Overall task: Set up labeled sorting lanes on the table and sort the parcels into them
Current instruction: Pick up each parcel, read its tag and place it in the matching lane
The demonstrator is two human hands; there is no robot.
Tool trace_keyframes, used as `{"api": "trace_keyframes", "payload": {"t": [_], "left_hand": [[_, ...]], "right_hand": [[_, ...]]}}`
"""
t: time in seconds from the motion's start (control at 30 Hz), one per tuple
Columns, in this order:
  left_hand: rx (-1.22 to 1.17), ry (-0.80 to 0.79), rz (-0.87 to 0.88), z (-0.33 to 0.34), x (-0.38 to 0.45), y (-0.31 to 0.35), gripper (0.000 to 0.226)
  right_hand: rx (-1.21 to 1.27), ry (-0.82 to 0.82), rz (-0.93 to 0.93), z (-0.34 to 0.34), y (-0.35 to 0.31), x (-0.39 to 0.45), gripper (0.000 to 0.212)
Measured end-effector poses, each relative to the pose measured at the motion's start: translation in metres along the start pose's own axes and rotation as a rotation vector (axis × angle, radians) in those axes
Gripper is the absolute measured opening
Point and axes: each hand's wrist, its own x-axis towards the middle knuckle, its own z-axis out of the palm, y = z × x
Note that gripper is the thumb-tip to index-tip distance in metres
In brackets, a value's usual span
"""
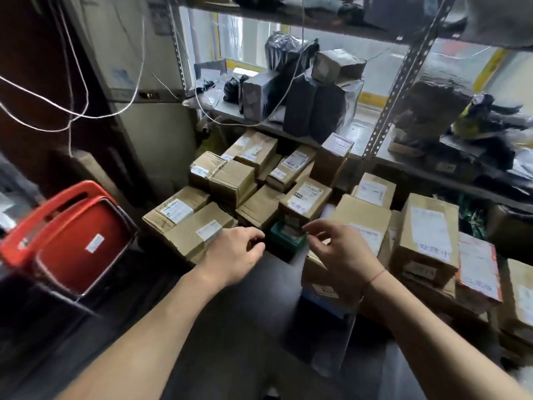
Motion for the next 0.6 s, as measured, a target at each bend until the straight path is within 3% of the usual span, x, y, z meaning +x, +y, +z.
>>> {"api": "trace_keyframes", "payload": {"t": [0.27, 0.6], "left_hand": [[0.002, 0.005, -0.096, -0.029, 0.068, -0.047, 0.029], [0.016, -0.153, -0.056, -0.064, 0.174, -0.133, 0.038]], "right_hand": [[0.019, -0.090, -0.012, 0.028, -0.019, 0.079, 0.022], [-0.023, -0.084, 0.129, 0.092, -0.053, 0.175, 0.030]]}}
